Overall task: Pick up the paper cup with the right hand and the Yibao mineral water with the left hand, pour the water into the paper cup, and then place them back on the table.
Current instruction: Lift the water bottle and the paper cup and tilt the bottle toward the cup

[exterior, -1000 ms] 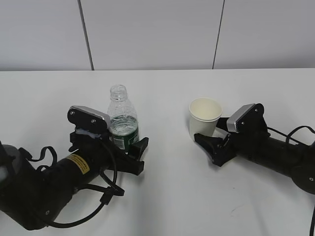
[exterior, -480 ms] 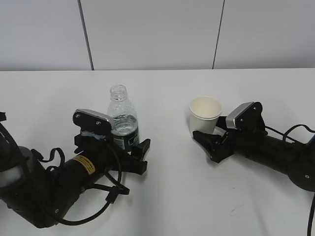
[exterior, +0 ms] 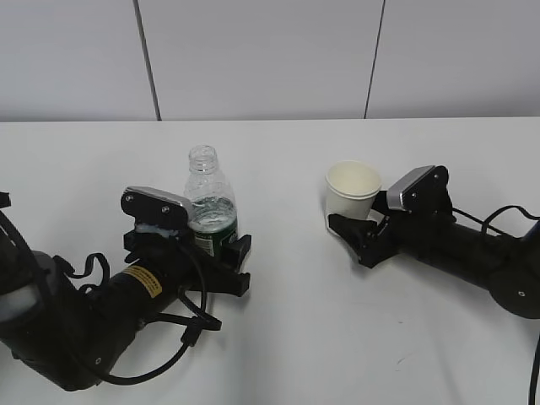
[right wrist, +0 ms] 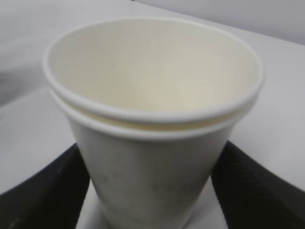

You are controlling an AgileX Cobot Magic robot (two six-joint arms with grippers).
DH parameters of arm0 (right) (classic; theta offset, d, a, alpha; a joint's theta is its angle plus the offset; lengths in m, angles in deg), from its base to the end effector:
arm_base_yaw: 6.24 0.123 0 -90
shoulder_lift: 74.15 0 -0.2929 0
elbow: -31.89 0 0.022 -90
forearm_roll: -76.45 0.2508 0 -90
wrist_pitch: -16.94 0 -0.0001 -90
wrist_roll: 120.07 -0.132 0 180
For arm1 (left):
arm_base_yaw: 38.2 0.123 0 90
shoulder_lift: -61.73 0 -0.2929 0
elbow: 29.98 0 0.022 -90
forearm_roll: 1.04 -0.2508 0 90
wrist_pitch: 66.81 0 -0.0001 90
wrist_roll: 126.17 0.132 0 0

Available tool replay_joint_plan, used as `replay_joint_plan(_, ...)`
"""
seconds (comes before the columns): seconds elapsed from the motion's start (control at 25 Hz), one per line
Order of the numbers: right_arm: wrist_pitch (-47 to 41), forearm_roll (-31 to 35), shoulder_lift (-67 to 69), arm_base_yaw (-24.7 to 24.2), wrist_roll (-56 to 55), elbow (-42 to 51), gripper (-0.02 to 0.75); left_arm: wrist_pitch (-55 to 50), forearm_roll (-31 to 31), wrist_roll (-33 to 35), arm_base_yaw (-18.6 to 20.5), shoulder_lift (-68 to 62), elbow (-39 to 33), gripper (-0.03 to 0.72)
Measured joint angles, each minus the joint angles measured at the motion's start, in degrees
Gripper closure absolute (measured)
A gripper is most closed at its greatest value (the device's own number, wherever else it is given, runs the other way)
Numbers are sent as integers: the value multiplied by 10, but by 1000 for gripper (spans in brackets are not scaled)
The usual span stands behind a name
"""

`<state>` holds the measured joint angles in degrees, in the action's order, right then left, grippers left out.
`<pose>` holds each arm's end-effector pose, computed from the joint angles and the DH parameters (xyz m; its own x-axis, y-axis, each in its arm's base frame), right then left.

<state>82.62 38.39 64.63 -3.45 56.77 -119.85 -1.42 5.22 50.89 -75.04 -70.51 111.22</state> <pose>0.3984 0.0936 0.0447 -0.1342 -0.2169 -0.9669 -0.6320 0.7703 -0.0851 0.3152 -0.2198 0.0597 -0.2670 0.0797 -0.9604 0.4968 0.8653 -0.0663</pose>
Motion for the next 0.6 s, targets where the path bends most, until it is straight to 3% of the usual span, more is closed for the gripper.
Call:
replay_joint_plan(0.4,0,-10,0,1,-16,-10,153,0,2,0,0,0,0,204)
replay_joint_plan(0.6,0,-10,0,5,-17,-10,236,0,2,0,0,0,0,242)
